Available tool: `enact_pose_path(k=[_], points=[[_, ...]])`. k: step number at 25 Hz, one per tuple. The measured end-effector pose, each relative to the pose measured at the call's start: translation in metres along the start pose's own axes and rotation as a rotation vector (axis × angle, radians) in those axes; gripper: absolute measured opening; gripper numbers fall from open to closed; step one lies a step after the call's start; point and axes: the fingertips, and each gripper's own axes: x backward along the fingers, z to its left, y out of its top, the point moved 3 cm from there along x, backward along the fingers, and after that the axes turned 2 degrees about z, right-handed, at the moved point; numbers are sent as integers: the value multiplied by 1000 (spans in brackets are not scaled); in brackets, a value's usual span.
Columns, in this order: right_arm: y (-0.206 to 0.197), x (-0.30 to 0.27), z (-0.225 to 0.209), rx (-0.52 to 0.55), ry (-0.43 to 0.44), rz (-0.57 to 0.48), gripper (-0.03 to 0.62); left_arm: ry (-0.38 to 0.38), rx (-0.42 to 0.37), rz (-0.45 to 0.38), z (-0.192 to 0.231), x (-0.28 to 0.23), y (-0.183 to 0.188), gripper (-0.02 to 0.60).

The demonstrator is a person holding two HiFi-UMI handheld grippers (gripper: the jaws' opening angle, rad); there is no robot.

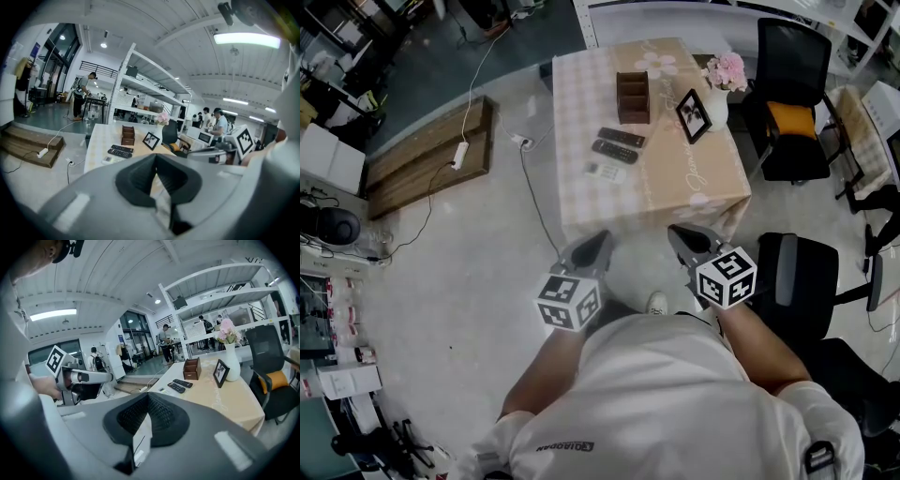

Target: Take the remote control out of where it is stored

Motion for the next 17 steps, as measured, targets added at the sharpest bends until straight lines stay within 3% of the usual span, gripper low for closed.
enact_pose_path(k=[17], points=[[4, 8, -3, 9, -3, -4, 5, 4, -11, -8, -4, -1, 7, 5]])
